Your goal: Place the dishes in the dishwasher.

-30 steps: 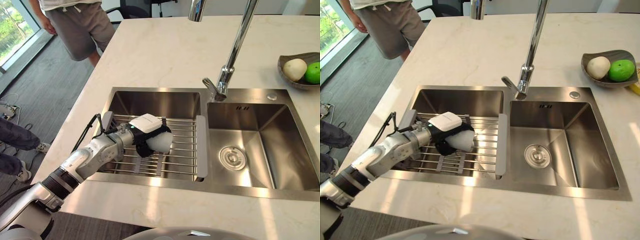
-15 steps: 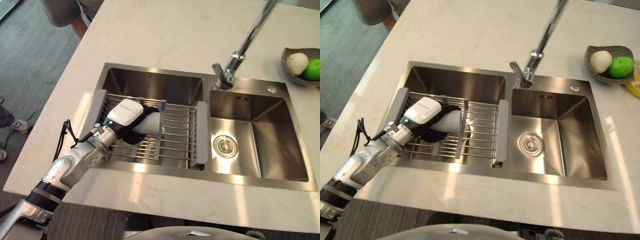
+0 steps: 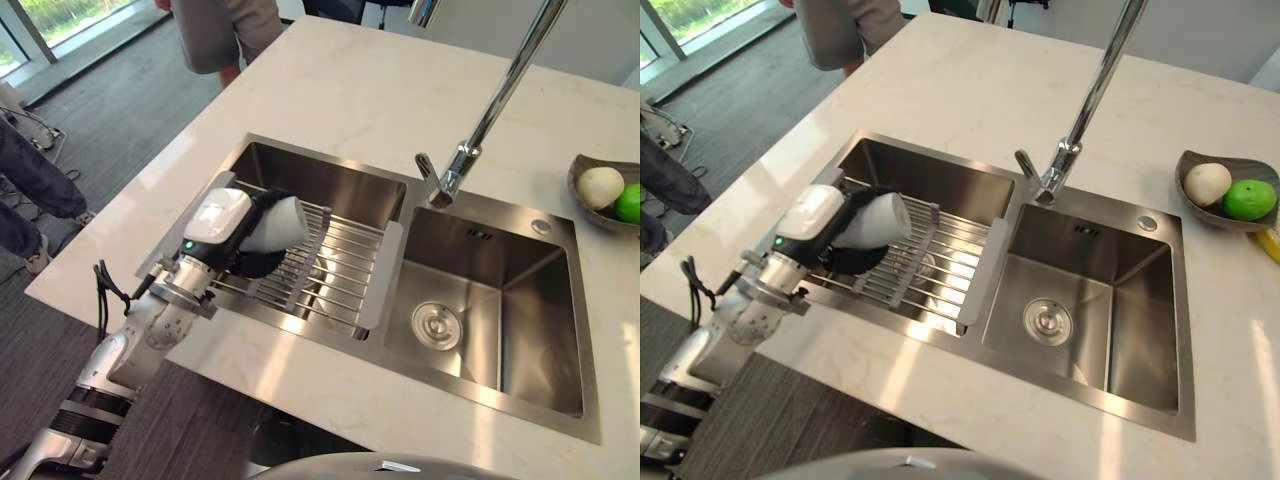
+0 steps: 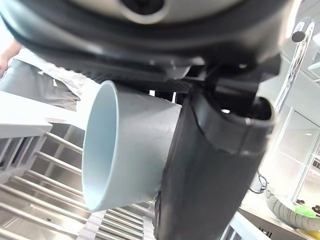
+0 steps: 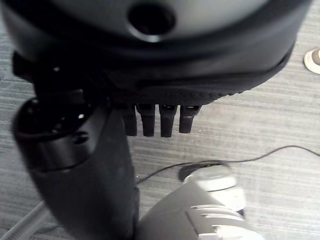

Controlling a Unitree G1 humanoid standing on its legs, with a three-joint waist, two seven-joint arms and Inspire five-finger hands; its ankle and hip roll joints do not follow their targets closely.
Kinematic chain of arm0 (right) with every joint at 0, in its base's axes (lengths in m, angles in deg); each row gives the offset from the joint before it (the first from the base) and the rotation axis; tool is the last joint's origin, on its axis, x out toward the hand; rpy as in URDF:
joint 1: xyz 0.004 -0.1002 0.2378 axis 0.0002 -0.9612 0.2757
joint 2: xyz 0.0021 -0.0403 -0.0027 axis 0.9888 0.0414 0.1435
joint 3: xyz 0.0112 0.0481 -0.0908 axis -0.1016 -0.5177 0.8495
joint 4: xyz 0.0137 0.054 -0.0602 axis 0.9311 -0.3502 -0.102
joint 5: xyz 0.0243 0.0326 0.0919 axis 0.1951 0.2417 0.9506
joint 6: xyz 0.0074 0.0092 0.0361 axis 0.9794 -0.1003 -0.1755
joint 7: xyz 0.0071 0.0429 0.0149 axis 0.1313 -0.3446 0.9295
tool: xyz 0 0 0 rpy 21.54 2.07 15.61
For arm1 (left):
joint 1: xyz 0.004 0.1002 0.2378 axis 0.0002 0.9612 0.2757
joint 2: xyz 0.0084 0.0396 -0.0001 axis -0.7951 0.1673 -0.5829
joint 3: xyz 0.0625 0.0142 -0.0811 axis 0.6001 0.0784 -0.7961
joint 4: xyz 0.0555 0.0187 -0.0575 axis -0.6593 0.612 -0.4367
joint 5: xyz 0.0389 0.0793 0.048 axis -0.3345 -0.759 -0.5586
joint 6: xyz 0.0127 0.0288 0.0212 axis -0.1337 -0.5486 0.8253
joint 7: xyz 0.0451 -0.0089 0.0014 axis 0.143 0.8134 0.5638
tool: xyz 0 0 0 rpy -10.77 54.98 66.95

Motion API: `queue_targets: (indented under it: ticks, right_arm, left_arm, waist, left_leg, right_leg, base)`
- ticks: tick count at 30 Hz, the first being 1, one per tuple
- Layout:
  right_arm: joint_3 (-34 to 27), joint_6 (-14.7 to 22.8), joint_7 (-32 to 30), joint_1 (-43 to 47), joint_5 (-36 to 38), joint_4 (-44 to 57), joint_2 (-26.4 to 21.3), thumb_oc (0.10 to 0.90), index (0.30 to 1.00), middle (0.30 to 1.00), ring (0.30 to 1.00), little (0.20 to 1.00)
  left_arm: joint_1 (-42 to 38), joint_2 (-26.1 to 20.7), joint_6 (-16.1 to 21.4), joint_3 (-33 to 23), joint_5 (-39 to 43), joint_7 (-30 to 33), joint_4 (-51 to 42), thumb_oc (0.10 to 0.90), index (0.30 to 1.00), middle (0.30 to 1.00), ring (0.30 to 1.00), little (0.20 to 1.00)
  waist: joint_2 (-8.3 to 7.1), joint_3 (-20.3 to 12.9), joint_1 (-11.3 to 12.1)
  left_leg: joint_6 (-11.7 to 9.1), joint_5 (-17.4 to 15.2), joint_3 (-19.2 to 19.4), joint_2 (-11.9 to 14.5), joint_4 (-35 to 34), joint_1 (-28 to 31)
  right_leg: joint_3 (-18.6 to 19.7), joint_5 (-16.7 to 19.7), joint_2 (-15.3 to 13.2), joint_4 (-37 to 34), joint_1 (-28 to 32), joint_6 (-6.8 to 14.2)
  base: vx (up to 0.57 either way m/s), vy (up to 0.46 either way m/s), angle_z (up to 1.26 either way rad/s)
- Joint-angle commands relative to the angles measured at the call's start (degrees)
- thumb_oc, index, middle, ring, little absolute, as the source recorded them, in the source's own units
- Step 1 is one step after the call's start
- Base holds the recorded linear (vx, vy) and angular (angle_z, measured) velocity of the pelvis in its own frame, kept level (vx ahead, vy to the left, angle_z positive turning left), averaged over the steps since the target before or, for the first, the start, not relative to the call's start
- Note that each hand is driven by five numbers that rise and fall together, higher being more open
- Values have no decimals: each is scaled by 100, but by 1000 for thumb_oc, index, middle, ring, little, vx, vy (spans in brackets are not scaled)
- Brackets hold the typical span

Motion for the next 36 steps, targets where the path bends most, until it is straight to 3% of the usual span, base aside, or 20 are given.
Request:
queue_targets:
  ticks: [1, 2, 3, 5, 6, 7, 10, 11, 13, 15, 17, 19, 20, 21, 22, 23, 25, 28, 33, 36]
  right_arm:
    - [109, -150, 51, 30, -184, 63, -258, 800, 900, 900, 900, 900]
    - [-5, -180, 100, -148, -307, -13, -230, 800, 900, 900, 900, 900]
    - [-99, -197, 135, -245, -337, -53, -238, 800, 900, 900, 900, 900]
    - [-94, -197, 136, -244, -337, -51, -243, 800, 900, 900, 900, 900]
    - [-200, -218, 166, -343, -344, -37, -245, 800, 900, 900, 900, 900]
    - [-257, -217, 190, -414, -355, -25, -249, 800, 900, 900, 900, 900]
    - [-434, -207, 215, -558, -315, 22, -276, 800, 900, 900, 900, 900]
    - [-488, -209, 205, -562, -292, 27, -291, 800, 900, 900, 900, 900]
    - [-546, -221, 217, -531, -249, 75, -324, 800, 900, 900, 900, 900]
    - [-561, -244, 191, -503, -248, 75, -309, 800, 900, 900, 900, 900]
    - [-550, -279, 45, -234, -136, 230, -252, 800, 900, 900, 900, 900]
    - [-560, -282, 42, -228, -131, 232, -248, 800, 900, 900, 900, 900]
    - [-498, -272, 62, -168, -74, 313, -143, 800, 900, 900, 900, 900]
    - [-291, -259, -277, 240, 108, 345, 278, 800, 900, 900, 900, 900]
    - [-301, -257, -298, 267, 114, 337, 303, 800, 900, 900, 900, 900]
    - [-205, -216, -158, 237, 112, 335, 379, 800, 900, 900, 900, 900]
    - [-243, -261, -191, 521, 464, 406, 223, 800, 900, 900, 900, 900]
    - [-152, -183, -169, 558, 602, 591, 205, 800, 900, 900, 900, 900]
    - [-26, -154, -330, 611, 636, 624, 208, 800, 900, 900, 900, 900]
    - [-130, -97, -533, 523, 424, 341, 355, 800, 900, 900, 900, 900]
  left_arm:
    - [-501, -452, 86, -1008, 599, 638, -437, 400, 300, 300, 300, 300]
    - [-293, -320, 58, -1252, 688, 608, -440, 400, 300, 300, 300, 300]
    - [-210, -265, 84, -1384, 784, 598, -432, 400, 300, 300, 300, 300]
    - [-196, -260, 81, -1401, 788, 590, -444, 400, 300, 300, 300, 300]
    - [-236, -153, 110, -1405, 952, 594, -401, 400, 300, 300, 300, 300]
    - [-290, -99, 142, -1364, 1026, 587, -401, 400, 300, 300, 300, 300]
    - [-380, -68, 217, -1195, 1181, 434, -481, 400, 300, 300, 300, 300]
    - [-307, -71, 231, -1218, 1292, 360, -563, 400, 300, 300, 300, 300]
    - [-36, -57, 297, -1390, 1505, 229, -681, 400, 300, 300, 300, 300]
    - [41, -42, 290, -1464, 1591, 169, -772, 400, 300, 300, 300, 300]
    - [99, 162, 255, -1446, 1747, 209, -849, 400, 300, 300, 300, 300]
    - [82, 161, 251, -1434, 1742, 214, -847, 400, 300, 300, 300, 300]
    - [-142, 272, 298, -1117, 1768, 266, -793, 400, 300, 300, 300, 300]
    - [-283, 380, 348, -742, 1831, 228, -820, 400, 300, 300, 300, 300]
    - [-319, 363, 349, -728, 1829, 233, -805, 400, 300, 300, 300, 300]
    - [-567, 417, 392, -352, 1865, 289, -637, 400, 300, 300, 300, 300]
    - [-976, 526, 378, 312, 1920, 250, -431, 400, 300, 300, 300, 300]
    - [-1220, 459, 388, 635, 1767, 202, -342, 400, 300, 300, 300, 300]
    - [-1277, 646, 351, 904, 1808, 275, -200, 400, 300, 300, 300, 300]
    - [-1096, 662, 348, 860, 1878, 311, -273, 400, 300, 300, 300, 300]
  waist:
    - [-195, 78, -24]
    - [-223, 35, -144]
    - [-256, 12, -266]
    - [-237, 16, -291]
    - [-247, -71, -524]
    - [-248, -143, -658]
    - [-221, -329, -936]
    - [-233, -363, -953]
    - [-258, -429, -902]
    - [-274, -453, -879]
    - [-424, -456, -726]
    - [-439, -457, -740]
    - [-544, -391, -854]
    - [-485, -449, -795]
    - [-506, -447, -775]
    - [-406, -456, -789]
    - [-164, -384, -797]
    - [-168, -225, -822]
    - [-263, -290, -765]
    - [-204, -358, -725]
  left_leg:
    - [-398, -284, -300, -424, 259, -321]
    - [-326, -430, 161, 13, 369, -107]
    - [-433, -489, 597, 466, 416, 171]
    - [-434, -457, 572, 476, 401, 163]
    - [-599, -307, 1123, 1064, 397, 611]
    - [-722, -187, 1454, 1348, 443, 846]
    - [-1084, -14, 2136, 1725, 390, 1277]
    - [-1090, -94, 2170, 1693, 482, 1265]
    - [-1090, -664, 2106, 1449, 570, 1317]
    - [-1073, -878, 2090, 1317, 516, 1283]
    - [-805, -1446, 1938, 837, 523, 913]
    - [-776, -1465, 1916, 803, 544, 882]
    - [-486, -1468, 1493, 347, 389, 711]
    - [-393, -1441, 1156, 154, 250, 676]
    - [-383, -1409, 1171, 147, 233, 656]
    - [-299, -1355, 820, -50, 94, 643]
    - [-105, -1336, 212, -444, -283, 851]
    - [-60, -1215, -140, -561, -377, 936]
    - [-123, -1165, -205, -525, -521, 1046]
    - [-125, -1191, -121, -528, -540, 1143]
  right_leg:
    - [-547, 37, -412, -15, 282, 243]
    - [-1067, 101, -622, -155, 310, 246]
    - [-1426, 165, -839, -275, 358, 276]
    - [-1450, 198, -820, -306, 371, 271]
    - [-1879, 263, -1004, -381, 368, 327]
    - [-2103, 284, -1088, -374, 377, 371]
    - [-2602, 385, -1272, -545, 531, 483]
    - [-2745, 517, -1370, -656, 596, 531]
    - [-2935, 801, -1545, -827, 635, 596]
    - [-3012, 920, -1624, -941, 705, 653]
    - [-3047, 1684, -2005, -1278, 790, 968]
    - [-3069, 1721, -2034, -1302, 796, 995]
    - [-2020, 2370, -2123, -1218, 592, 1079]
    - [-1246, 2422, -2040, -1179, 473, 1117]
    - [-1222, 2435, -2047, -1162, 425, 1118]
    - [-407, 2363, -1874, -1009, 272, 1119]
    - [467, 1716, -1433, -1048, 58, 948]
    - [255, 1698, -1254, -882, -113, 976]
    - [-46, 1459, -1288, -1184, 157, 915]
    - [-54, 1399, -1249, -1399, 313, 900]
  base:
    - [-209, 39, 178]
    - [-216, 150, 166]
    - [-214, 146, 170]
    - [-123, 118, 178]
    - [-171, 248, 176]
    - [-203, 327, 122]
    - [-77, 336, 186]
    - [-50, 424, 147]
    - [-54, 365, 118]
    - [-18, 361, 104]
    - [-11, 675, 141]
    - [7, 302, 137]
    - [125, 414, 135]
    - [116, 399, 125]
    - [236, 302, 252]
    - [246, 396, 265]
    - [386, 478, 175]
    - [92, 6, 156]
    - [29, -54, 94]
    - [76, -21, 16]
